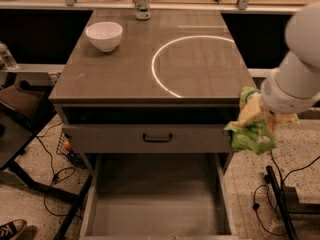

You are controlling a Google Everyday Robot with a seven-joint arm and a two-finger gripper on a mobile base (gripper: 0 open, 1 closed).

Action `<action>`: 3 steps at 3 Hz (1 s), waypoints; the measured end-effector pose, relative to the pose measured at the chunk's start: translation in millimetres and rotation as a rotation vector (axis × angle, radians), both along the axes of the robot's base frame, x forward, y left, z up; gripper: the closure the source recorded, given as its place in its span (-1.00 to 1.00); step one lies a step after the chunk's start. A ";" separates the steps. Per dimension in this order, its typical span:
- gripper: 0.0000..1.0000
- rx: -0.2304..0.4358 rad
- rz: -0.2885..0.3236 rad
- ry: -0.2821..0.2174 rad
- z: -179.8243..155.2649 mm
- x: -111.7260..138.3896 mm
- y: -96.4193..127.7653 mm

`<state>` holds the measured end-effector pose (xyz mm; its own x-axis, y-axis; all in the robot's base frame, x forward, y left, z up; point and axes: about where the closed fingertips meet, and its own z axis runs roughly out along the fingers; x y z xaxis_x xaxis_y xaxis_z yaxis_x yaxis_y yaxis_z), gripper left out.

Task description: Place green rice chip bag into middle drawer

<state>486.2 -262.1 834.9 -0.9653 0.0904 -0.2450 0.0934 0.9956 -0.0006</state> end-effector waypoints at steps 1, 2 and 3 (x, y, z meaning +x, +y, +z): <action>1.00 0.007 0.090 0.007 -20.2 -37.2 -22.7; 1.00 -0.010 0.209 -0.030 -29.9 -70.3 -29.9; 1.00 -0.032 0.286 -0.028 -33.2 -73.0 -31.1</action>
Offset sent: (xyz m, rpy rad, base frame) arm -0.1151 -0.0327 -0.0408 -0.0755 -0.0983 0.5276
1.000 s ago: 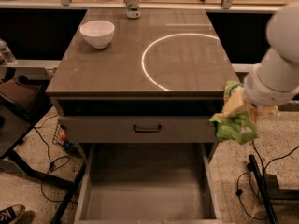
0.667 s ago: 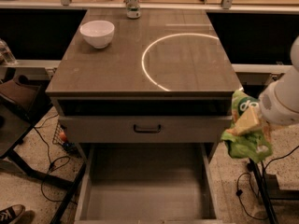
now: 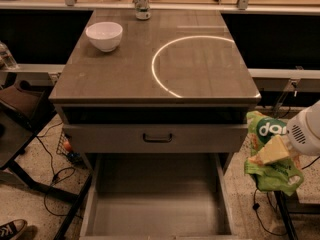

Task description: Place green rice chip bag into middle drawer

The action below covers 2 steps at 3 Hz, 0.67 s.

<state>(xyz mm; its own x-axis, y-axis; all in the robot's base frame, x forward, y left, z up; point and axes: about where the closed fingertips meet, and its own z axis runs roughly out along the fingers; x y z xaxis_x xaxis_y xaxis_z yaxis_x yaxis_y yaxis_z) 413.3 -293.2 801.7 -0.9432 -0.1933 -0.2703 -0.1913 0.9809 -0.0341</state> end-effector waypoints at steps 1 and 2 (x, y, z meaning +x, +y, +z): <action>1.00 0.000 0.004 0.000 -3.3 -2.9 2.1; 1.00 0.000 0.004 0.001 -3.9 -3.2 2.5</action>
Offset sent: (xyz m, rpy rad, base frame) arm -0.0508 0.0398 -0.1231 0.0096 0.1297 -0.0153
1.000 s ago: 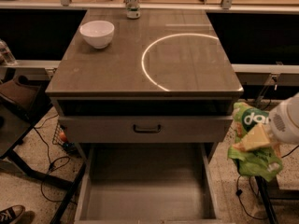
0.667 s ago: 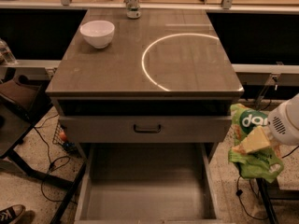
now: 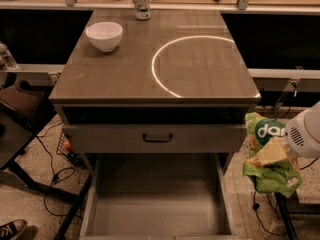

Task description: Place green rice chip bag into middle drawer

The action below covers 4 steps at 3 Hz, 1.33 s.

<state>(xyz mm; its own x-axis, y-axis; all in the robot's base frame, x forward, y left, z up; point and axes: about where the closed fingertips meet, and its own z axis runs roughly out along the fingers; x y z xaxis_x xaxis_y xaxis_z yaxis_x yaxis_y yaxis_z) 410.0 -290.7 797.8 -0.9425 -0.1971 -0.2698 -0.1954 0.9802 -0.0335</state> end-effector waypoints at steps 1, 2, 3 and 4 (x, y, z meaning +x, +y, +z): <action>1.00 0.035 -0.004 0.056 -44.8 -17.4 14.3; 1.00 0.110 0.019 0.133 -111.3 -45.0 50.6; 1.00 0.195 0.062 0.176 -155.0 -63.9 87.6; 1.00 0.277 0.126 0.187 -180.8 -65.3 131.6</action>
Offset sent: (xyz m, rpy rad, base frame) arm -0.0823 0.0987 -0.1980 0.2122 0.2407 0.0509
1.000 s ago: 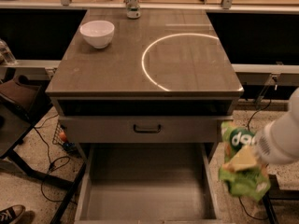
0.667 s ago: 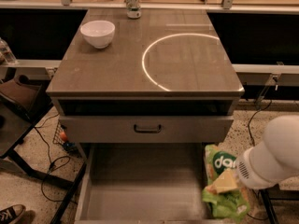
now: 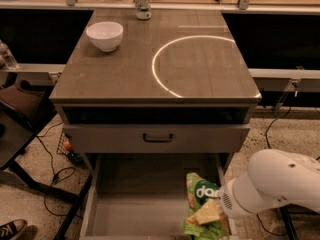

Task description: Place green rice chip bag into middle drawer

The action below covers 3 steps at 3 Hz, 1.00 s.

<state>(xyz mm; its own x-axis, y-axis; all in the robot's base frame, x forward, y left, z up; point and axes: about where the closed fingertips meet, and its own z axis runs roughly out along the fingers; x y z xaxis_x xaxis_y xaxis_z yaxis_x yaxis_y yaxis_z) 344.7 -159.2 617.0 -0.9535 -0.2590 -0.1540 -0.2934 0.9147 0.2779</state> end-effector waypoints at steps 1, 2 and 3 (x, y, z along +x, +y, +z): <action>1.00 0.090 0.034 0.004 -30.1 13.6 41.8; 1.00 0.188 0.046 -0.005 -66.9 40.5 79.6; 1.00 0.249 0.046 -0.001 -90.0 52.2 97.2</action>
Offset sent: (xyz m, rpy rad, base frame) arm 0.0596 0.1064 -0.0952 0.2509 -0.0046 0.0565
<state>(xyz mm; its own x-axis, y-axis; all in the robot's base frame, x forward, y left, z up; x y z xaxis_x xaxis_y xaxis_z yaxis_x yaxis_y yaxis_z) 396.8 -61.9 527.0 -0.9414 -0.2559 -0.2199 -0.3336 0.8037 0.4928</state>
